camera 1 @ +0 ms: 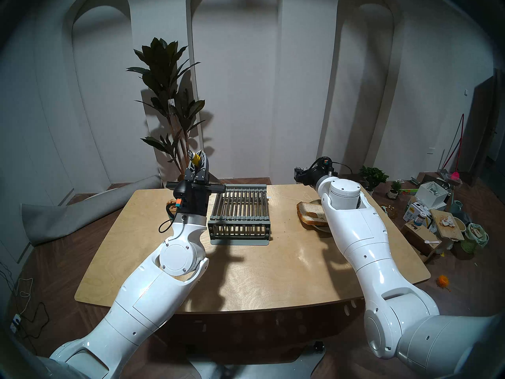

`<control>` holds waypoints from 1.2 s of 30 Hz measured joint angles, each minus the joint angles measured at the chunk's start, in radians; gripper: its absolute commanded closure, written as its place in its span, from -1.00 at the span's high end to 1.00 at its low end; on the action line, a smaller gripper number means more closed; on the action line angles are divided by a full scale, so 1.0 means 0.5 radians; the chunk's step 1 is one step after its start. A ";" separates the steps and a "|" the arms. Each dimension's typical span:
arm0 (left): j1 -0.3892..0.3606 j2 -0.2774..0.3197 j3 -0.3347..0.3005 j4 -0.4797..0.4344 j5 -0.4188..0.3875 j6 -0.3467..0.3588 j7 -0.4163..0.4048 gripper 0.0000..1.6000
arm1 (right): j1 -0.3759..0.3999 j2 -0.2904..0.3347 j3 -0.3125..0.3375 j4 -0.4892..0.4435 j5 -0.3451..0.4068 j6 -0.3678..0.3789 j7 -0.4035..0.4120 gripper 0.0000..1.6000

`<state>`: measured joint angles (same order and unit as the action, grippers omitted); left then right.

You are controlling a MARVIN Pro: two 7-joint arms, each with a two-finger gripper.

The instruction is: Spread peanut butter over the slice of bread with the knife

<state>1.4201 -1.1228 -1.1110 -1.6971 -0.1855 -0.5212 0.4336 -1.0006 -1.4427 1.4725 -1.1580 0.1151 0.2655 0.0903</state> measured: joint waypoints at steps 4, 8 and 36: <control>0.041 0.041 -0.006 -0.086 0.022 0.161 0.023 -1.00 | 0.010 -0.002 0.020 0.015 0.003 -0.046 -0.004 1.00; 0.076 0.077 -0.006 -0.174 0.038 0.346 0.044 -1.00 | 0.017 -0.003 0.046 0.038 0.023 -0.109 -0.005 1.00; -0.033 0.089 -0.011 -0.592 -0.275 1.510 0.077 -1.00 | 0.017 0.026 0.134 0.321 0.071 -0.746 0.081 1.00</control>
<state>1.4034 -1.0782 -1.1164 -1.9933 -0.3232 0.2336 0.4720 -0.9923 -1.4299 1.5396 -0.9974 0.1507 -0.1075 0.1308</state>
